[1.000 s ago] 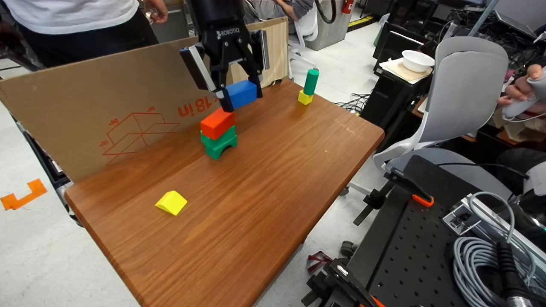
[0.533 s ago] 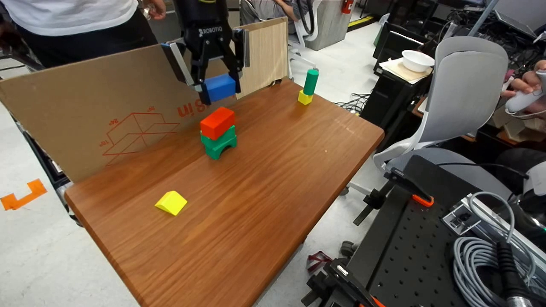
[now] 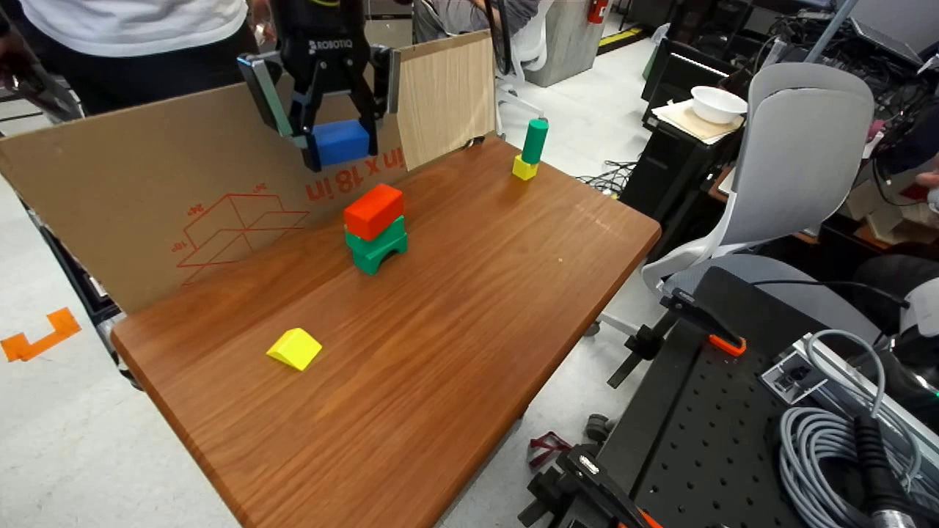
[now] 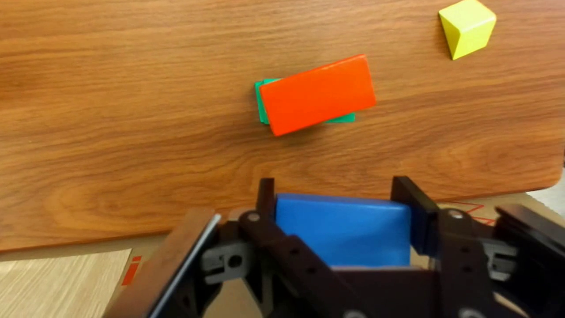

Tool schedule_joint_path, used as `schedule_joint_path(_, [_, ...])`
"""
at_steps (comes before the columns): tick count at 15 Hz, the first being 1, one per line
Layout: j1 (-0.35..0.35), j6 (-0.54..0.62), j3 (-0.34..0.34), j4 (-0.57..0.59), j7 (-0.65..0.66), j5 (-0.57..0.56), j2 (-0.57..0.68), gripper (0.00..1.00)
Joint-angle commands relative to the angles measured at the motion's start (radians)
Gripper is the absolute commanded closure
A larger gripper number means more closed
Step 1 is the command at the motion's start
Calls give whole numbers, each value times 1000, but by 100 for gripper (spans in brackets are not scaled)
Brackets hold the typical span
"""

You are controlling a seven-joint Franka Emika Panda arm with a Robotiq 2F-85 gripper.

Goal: Put the blue building block on top of the orange building block

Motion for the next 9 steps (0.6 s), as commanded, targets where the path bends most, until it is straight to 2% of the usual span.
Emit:
schedule_joint_path(1, [1, 47, 17, -85, -12, 28, -59, 58])
schedule_joint_path(9, [12, -22, 15, -171, 6, 18, -126, 58])
